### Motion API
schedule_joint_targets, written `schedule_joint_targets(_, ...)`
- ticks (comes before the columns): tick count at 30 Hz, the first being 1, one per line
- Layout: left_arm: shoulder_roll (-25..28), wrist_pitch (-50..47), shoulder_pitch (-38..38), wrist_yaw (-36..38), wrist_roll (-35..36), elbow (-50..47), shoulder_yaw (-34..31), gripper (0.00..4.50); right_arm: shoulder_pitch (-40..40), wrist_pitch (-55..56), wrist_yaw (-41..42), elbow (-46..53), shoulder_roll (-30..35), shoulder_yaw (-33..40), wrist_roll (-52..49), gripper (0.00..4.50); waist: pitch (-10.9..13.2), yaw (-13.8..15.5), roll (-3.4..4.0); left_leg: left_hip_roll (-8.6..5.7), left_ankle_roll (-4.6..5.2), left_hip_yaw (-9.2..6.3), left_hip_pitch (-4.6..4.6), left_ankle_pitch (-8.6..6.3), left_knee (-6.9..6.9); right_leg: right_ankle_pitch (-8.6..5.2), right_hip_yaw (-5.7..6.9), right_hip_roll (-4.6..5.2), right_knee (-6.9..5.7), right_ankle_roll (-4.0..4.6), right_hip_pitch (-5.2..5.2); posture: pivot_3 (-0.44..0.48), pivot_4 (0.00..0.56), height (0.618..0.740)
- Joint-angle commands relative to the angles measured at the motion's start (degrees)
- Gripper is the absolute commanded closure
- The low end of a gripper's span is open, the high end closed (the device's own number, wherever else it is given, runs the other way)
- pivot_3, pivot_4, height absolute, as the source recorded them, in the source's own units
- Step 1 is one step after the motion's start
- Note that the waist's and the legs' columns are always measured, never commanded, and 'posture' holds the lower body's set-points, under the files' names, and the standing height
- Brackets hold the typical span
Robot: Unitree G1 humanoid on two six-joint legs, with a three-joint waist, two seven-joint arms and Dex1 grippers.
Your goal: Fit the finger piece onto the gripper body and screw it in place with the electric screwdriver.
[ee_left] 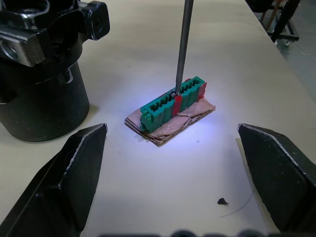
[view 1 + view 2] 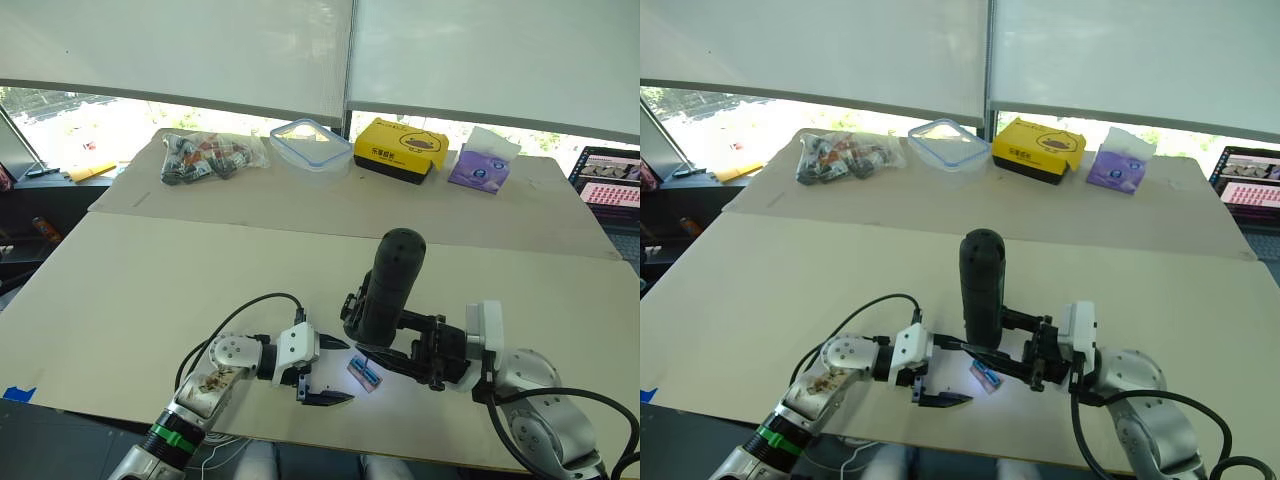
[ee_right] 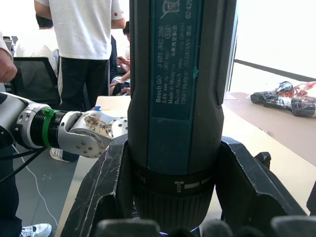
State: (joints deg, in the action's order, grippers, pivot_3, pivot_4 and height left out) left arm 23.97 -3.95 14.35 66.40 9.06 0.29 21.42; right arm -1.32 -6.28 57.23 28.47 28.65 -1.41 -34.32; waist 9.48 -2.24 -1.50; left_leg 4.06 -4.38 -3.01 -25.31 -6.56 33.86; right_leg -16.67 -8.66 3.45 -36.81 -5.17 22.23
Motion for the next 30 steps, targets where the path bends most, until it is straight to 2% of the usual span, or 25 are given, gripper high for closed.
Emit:
schedule_joint_targets(1, -0.36, -1.34, -1.36, 0.04, -0.84, 1.03, 2.56, 0.03, 0.85, 0.99, -0.28, 0.59, -0.24, 0.45, -0.27, 2.60, 0.00, 0.00, 0.00, 0.00, 0.00, 0.00, 0.00, 0.00, 0.00, 0.00, 0.00, 0.00, 0.00, 0.00, 0.00, 0.000, 0.150, 0.740)
schedule_joint_targets(24, -0.52, -2.36, -0.69, -0.49, -0.78, 0.54, 2.37, 0.03, 0.82, 0.72, -0.53, -0.80, -0.13, -0.74, 1.47, 2.60, -0.05, 0.06, 0.02, 0.00, 0.00, 0.00, 0.02, 0.00, 0.00, 0.00, 0.00, 0.00, 0.00, 0.00, -0.02, 0.000, 0.150, 0.740)
schedule_joint_targets(30, -0.30, -2.34, -0.65, -0.61, -0.59, 0.30, 1.99, 0.03, 1.68, -0.30, -0.23, 0.01, 0.46, 0.69, -0.79, 2.60, -0.06, 0.06, 0.02, 0.00, 0.00, 0.00, 0.03, 0.00, 0.01, 0.00, 0.00, 0.00, 0.00, 0.00, -0.03, 0.000, 0.150, 0.740)
